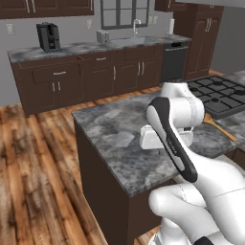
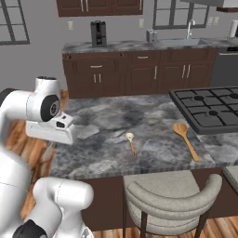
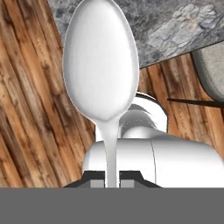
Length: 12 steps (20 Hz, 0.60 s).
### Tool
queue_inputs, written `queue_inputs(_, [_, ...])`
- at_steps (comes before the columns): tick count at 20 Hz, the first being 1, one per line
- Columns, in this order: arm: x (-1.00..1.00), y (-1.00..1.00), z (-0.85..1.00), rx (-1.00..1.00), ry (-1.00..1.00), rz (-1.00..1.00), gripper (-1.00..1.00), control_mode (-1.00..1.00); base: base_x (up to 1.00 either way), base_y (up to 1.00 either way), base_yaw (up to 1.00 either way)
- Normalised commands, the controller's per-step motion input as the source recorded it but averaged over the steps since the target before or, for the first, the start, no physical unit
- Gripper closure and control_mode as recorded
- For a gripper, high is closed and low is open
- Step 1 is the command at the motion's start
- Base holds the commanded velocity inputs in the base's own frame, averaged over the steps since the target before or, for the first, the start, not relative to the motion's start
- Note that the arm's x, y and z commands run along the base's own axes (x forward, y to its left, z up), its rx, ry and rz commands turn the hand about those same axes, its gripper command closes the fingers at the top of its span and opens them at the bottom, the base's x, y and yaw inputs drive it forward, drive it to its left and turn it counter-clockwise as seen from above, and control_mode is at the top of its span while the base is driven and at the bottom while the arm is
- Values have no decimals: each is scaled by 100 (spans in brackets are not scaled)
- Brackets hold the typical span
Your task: Pick up the metallic utensils from the counter and place them in the open drawer. Make sure not to pick up any wooden utensils.
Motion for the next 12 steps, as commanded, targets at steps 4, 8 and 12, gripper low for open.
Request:
queue_inputs(4, [0, 0, 0, 0, 0, 0, 100, 100, -53, 31, 1])
queue_inputs(8, [0, 0, 0, 0, 0, 0, 100, 100, -73, 72, 0])
queue_inputs(12, [0, 0, 0, 0, 0, 0, 100, 100, -59, 100, 2])
